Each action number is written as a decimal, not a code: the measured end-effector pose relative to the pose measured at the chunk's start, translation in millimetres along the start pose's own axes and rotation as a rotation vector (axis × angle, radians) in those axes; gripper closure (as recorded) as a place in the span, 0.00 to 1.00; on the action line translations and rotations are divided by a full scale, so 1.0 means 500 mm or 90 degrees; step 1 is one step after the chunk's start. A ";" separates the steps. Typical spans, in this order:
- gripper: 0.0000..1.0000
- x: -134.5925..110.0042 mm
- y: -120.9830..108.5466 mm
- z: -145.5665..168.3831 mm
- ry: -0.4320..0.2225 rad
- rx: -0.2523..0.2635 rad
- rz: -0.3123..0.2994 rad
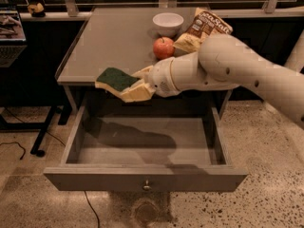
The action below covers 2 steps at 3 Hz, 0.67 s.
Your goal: Place sponge into top drawer
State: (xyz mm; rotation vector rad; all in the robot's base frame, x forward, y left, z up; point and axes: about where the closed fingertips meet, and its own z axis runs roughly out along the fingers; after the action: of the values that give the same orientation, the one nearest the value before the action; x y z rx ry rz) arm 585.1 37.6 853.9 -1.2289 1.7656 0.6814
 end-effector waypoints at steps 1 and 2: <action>1.00 0.041 0.008 -0.012 0.002 0.064 0.013; 1.00 0.089 0.010 -0.021 0.004 0.098 0.033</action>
Offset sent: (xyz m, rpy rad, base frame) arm -0.0216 -0.0492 -0.0582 -0.0115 -0.0226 -0.2426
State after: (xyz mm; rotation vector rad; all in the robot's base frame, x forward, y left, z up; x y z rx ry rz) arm 570.1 10.6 819.7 -1.0855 1.8256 0.5600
